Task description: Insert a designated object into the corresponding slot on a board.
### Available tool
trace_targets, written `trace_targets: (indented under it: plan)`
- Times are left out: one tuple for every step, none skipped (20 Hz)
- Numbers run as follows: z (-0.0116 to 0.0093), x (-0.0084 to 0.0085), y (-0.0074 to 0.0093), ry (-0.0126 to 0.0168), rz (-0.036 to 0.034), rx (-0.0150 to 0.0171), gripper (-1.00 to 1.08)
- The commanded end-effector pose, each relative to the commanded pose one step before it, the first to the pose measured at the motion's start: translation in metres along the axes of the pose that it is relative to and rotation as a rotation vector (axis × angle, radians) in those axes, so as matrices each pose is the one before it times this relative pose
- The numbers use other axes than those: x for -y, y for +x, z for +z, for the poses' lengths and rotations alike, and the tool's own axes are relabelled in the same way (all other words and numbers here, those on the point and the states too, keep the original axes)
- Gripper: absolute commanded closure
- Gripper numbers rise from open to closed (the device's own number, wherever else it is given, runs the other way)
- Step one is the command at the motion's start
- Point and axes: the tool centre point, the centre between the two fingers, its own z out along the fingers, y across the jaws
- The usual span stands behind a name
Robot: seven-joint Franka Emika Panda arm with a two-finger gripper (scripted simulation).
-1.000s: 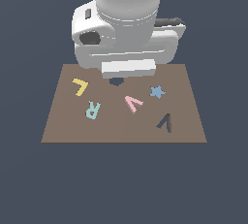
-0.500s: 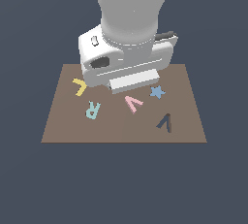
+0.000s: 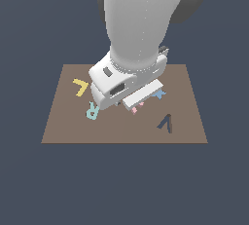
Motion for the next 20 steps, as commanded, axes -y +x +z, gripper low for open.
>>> trace_targets:
  plan:
    - [0.00811, 0.00030, 0.00407, -0.00210, -0.06420, -0.00458, -0.92]
    - [0.00281, 0.00012, 0.00131, -0.00061, -0.02130, -0.00126, -0.92]
    - [0.00261, 0.00012, 0.00122, -0.00057, -0.01980, -0.00116, -0.92]
    - [0.00241, 0.00010, 0.00113, -0.00054, -0.01828, -0.00106, -0.92]
    - [0.00220, 0.00010, 0.00104, -0.00049, -0.01672, -0.00097, -0.92]
    - [0.00199, 0.00009, 0.00094, -0.00045, -0.01512, -0.00087, -0.92]
    - [0.00178, 0.00008, 0.00084, -0.00041, -0.01349, -0.00077, -0.92]
    - [0.00156, 0.00007, 0.00074, -0.00036, -0.01186, -0.00066, -0.92]
    - [0.00134, 0.00006, 0.00064, -0.00032, -0.01021, -0.00055, -0.92]
    - [0.00112, 0.00005, 0.00053, -0.00028, -0.00855, -0.00044, -0.92]
    - [0.00090, 0.00005, 0.00044, -0.00023, -0.00691, -0.00033, -0.92]
    - [0.00068, 0.00003, 0.00032, -0.00019, -0.00523, -0.00022, -0.92]
    - [0.00047, 0.00004, 0.00024, -0.00014, -0.00362, -0.00011, -0.92]
    - [0.00025, 0.00003, 0.00014, -0.00009, -0.00201, -0.00002, -0.92]
    - [0.00007, -0.00002, 0.00001, -0.00003, -0.00049, 0.00001, -0.92]
    - [-0.00028, 0.00018, -0.00035, 0.00063, 0.00448, 0.00053, -0.92]
    - [0.00042, -0.00005, -0.00003, 0.00000, 0.00000, 0.00000, -0.92]
    - [0.00119, 0.00009, 0.00011, -0.00007, -0.00048, -0.00004, -0.92]
    - [0.00208, -0.00022, -0.00017, 0.00000, 0.00000, 0.00000, -0.92]
    - [0.00281, 0.00015, 0.00017, -0.00014, -0.00096, -0.00008, -0.92]
